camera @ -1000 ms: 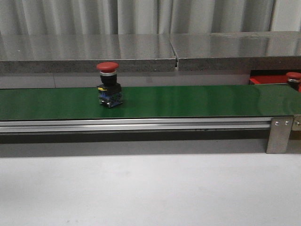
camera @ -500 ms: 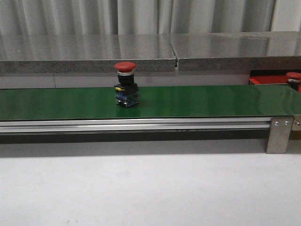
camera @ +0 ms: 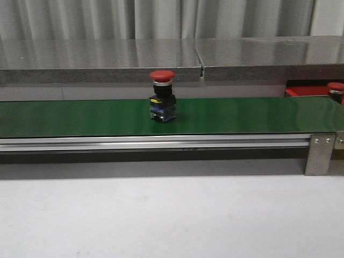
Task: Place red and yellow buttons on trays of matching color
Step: 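Lower the right gripper onto the red button at the belt end and grasp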
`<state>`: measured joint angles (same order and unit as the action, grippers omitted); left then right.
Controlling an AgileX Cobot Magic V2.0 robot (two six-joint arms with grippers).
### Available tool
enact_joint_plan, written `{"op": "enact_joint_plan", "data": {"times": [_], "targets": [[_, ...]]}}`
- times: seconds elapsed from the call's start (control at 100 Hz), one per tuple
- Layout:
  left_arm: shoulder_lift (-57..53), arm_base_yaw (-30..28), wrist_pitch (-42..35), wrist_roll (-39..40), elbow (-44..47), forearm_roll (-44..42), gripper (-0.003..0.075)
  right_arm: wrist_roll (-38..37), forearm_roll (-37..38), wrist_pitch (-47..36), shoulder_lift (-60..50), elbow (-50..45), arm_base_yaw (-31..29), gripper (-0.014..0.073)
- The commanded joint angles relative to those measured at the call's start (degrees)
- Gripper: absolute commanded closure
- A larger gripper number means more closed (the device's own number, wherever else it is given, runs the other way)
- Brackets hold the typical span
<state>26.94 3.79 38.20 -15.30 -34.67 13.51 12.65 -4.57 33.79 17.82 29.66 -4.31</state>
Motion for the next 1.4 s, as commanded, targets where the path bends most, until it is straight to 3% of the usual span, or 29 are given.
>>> {"op": "enact_joint_plan", "data": {"times": [0.0, 0.43, 0.52, 0.62, 0.79, 0.88, 1.39], "targets": [[0.11, 0.56, -4.02, -0.04, -1.36, 1.17, 0.0739, 0.4, -0.08, -4.22, 3.16, 3.47, 1.34, 0.0662], [0.11, 0.56, -4.02, -0.04, -1.36, 1.06, 0.0739, 0.4, -3.24, -1.77, 27.09, 18.56, 9.41, 0.0659], [0.11, 0.56, -4.02, -0.04, -1.36, 1.06, 0.0739, 0.4, -4.18, 1.13, 32.99, 23.24, 11.27, 0.0626], [0.11, 0.56, -4.02, -0.04, -1.36, 1.06, 0.0739, 0.4, -4.18, 5.69, 39.67, 28.81, 13.71, 0.0483], [0.11, 0.56, -4.02, -0.04, -1.36, 1.06, 0.0739, 0.35, -4.32, 13.37, 50.14, 38.19, 17.43, 0.0092], [0.11, 0.56, -4.02, -0.04, -1.36, 1.06, 0.0739, 0.35, -4.32, 15.68, 55.04, 42.64, 18.59, -0.0022], [0.11, 0.56, -4.02, -0.04, -1.36, 1.06, 0.0739, 2.0, -4.43, 31.95, 76.99, 61.79, 21.96, -0.0032]]}}
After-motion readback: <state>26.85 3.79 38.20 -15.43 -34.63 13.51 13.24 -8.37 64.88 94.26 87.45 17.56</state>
